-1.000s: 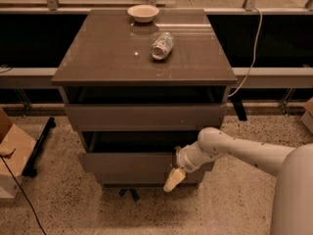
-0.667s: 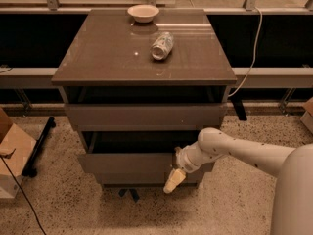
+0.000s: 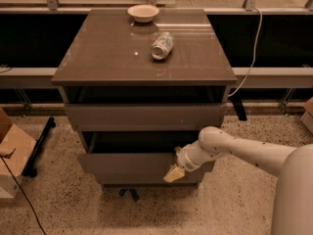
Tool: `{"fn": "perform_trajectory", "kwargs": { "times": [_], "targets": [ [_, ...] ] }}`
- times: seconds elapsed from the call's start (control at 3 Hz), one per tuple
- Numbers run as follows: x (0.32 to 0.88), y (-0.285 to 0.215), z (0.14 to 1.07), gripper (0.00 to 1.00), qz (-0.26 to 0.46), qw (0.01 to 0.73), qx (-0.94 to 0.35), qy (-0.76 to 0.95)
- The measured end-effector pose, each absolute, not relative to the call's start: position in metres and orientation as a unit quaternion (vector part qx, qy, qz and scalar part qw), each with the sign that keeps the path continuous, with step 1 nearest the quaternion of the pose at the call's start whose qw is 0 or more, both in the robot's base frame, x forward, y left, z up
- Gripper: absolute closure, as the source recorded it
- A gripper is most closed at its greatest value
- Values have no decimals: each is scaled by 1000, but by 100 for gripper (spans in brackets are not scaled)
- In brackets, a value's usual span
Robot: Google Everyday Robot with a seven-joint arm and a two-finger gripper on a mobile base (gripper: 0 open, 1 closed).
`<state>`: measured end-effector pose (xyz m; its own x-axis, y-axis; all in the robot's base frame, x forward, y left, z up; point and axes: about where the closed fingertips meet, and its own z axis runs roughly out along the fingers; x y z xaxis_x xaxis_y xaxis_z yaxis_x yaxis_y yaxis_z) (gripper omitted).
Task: Open middle drawer
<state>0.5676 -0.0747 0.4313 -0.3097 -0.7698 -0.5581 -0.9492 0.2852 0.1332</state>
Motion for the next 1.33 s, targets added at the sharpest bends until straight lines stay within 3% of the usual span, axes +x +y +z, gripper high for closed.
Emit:
{"fn": "perform_trajectory", "kwargs": {
  "times": [0.67,1.0,1.33],
  "targets": [
    [568,-75,436,87,227,198,-553,777],
    [568,-75,436,100,227,198,-553,777],
    [568,-75,436,84,227,198,-553,777]
  ]
}}
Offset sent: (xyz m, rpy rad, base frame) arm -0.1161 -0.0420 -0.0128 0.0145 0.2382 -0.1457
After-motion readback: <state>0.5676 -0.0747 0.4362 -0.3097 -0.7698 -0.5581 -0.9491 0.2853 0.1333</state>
